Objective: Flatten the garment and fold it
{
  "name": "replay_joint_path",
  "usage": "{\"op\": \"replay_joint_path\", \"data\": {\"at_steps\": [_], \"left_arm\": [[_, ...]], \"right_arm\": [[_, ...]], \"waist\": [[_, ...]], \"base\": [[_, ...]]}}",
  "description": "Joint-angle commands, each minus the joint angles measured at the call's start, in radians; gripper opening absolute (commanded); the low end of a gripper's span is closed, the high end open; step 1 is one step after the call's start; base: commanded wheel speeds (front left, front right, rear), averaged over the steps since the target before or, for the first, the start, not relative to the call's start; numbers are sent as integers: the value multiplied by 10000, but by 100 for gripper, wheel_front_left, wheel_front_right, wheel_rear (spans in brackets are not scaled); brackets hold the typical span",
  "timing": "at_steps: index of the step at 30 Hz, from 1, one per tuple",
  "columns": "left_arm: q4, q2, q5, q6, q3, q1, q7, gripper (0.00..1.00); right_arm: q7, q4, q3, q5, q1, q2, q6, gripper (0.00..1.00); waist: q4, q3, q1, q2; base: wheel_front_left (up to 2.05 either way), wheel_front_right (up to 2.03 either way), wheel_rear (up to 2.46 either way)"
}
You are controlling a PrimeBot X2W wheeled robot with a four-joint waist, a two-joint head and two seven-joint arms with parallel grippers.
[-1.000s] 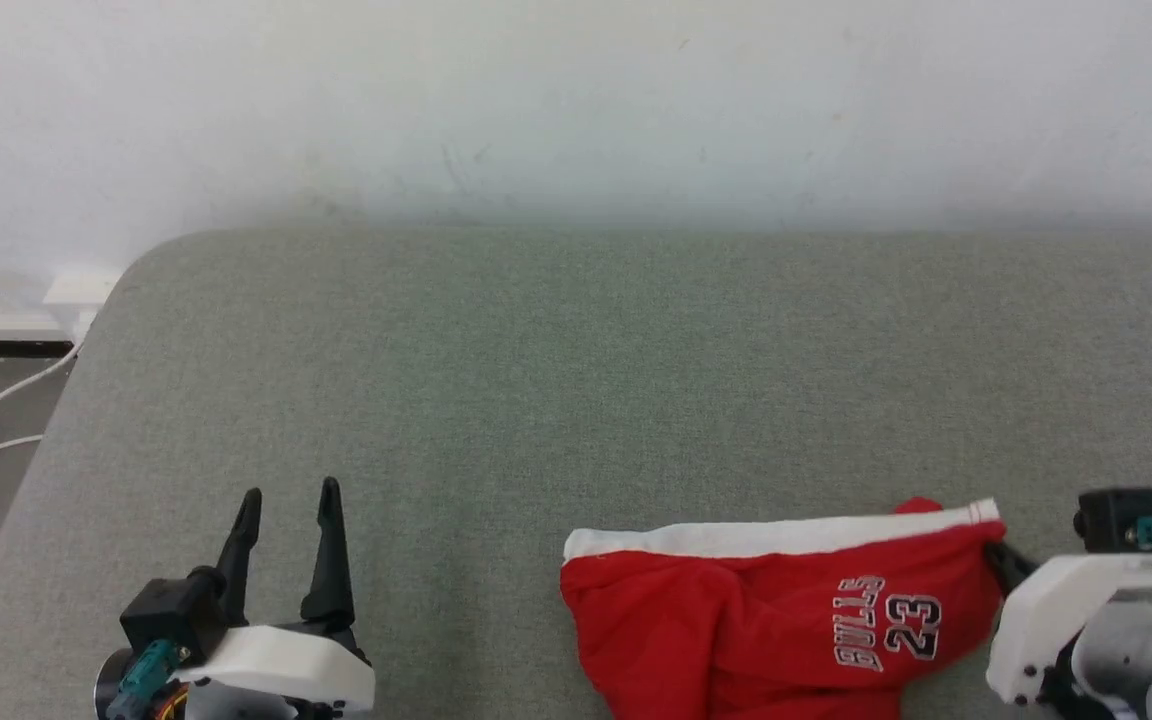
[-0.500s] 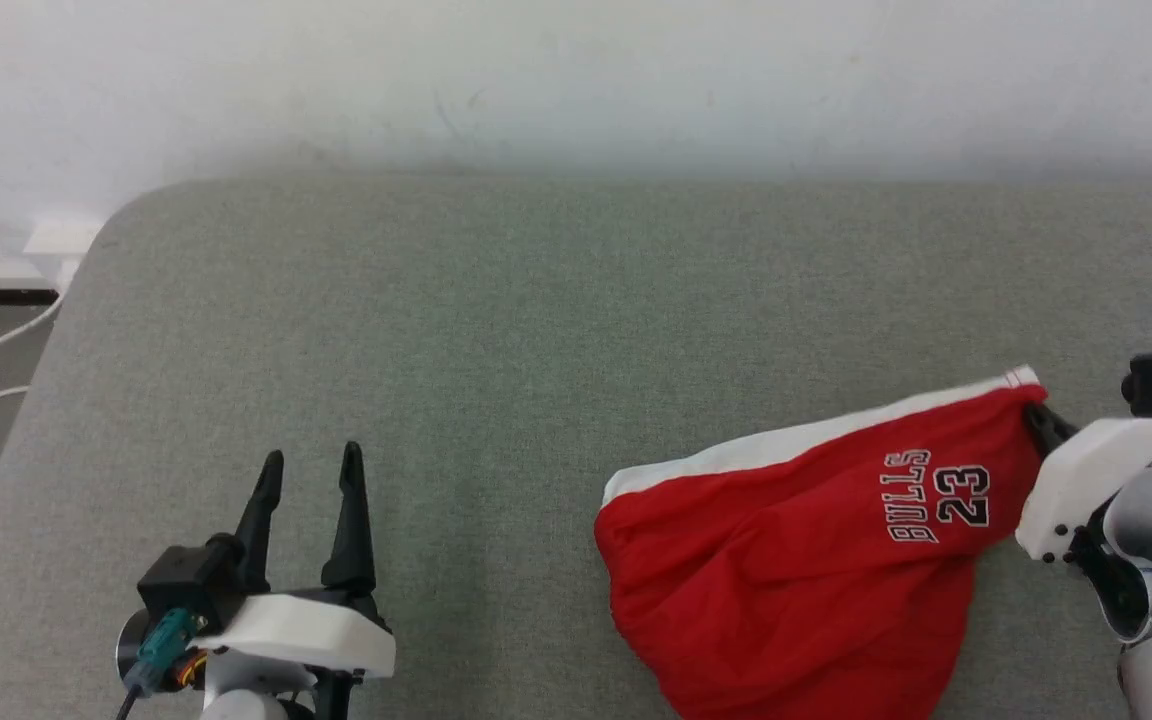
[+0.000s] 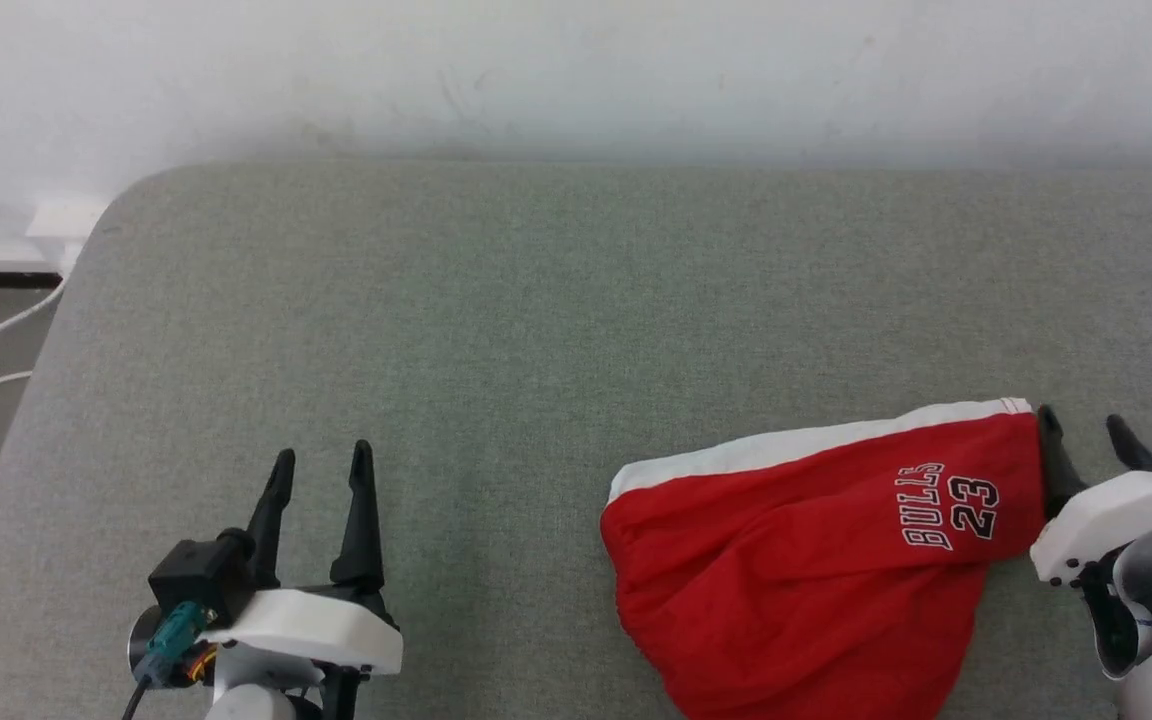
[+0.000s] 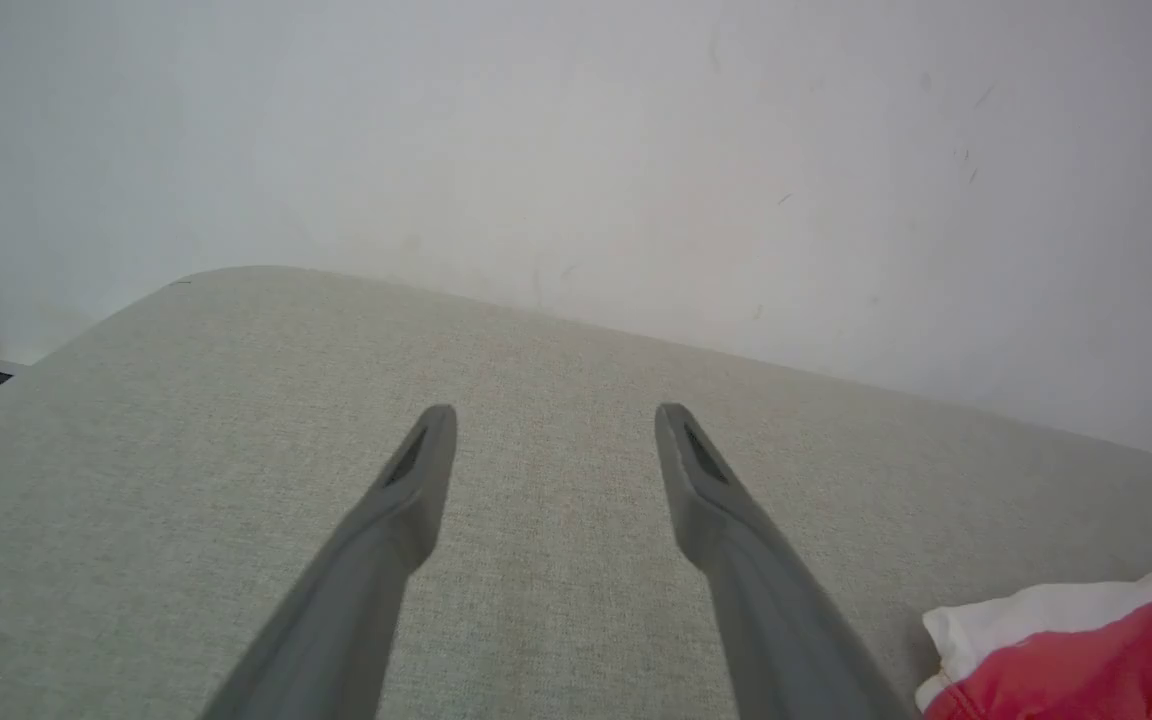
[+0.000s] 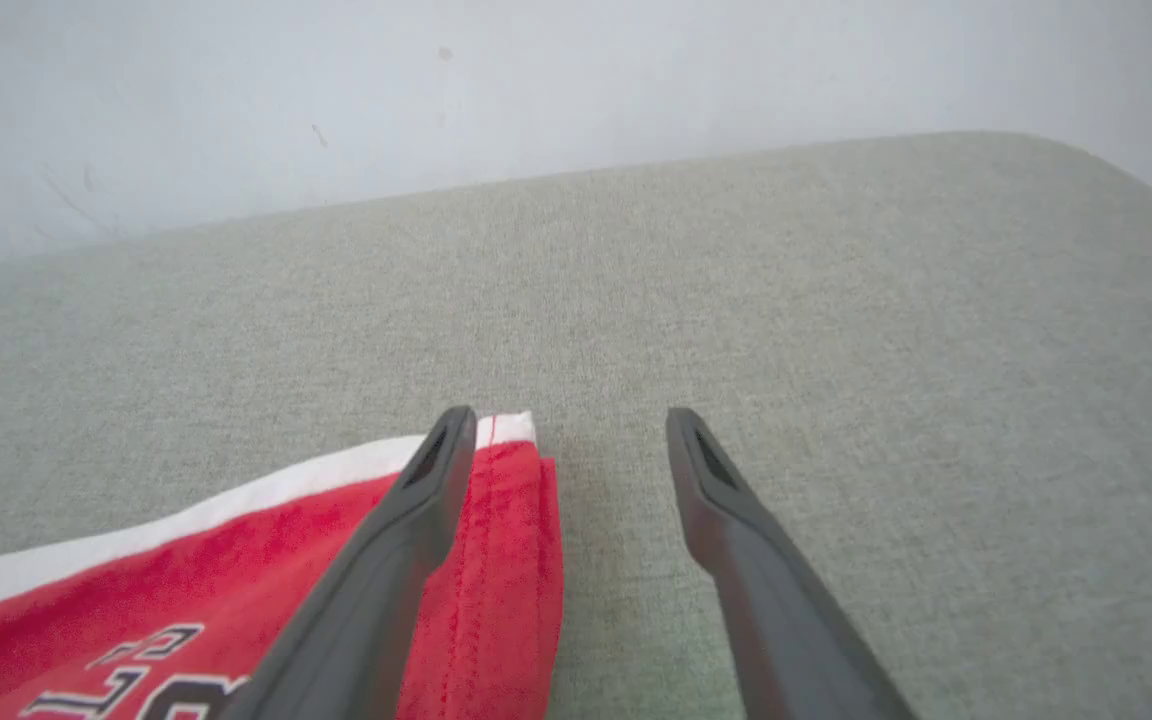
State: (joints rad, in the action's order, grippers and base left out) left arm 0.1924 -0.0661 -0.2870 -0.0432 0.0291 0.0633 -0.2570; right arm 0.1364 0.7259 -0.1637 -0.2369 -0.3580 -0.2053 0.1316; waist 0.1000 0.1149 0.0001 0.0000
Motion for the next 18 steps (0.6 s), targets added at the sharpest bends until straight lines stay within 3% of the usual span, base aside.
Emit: {"op": "replay_joint_path", "data": {"at_steps": [1,8,18], "left_arm": [[59,32,101,-68,-68,-31,-47,100],[332,42,160,25,-87,-205,-46,100],[242,53,152,348,84,-120,547,100]], "right_arm": [[402,-41,54,124,45,-32,-9,100],[1181,-1624,594,539,921,355,-9,100],[761,-4552,1388,828,2807,971,-9,100]], "waist": [[-76,-254,-1,0],[-293,-825,-1,0],[-655,-1112,-1,0]], "base": [[0,0,0],[0,0,0],[0,0,0]]}}
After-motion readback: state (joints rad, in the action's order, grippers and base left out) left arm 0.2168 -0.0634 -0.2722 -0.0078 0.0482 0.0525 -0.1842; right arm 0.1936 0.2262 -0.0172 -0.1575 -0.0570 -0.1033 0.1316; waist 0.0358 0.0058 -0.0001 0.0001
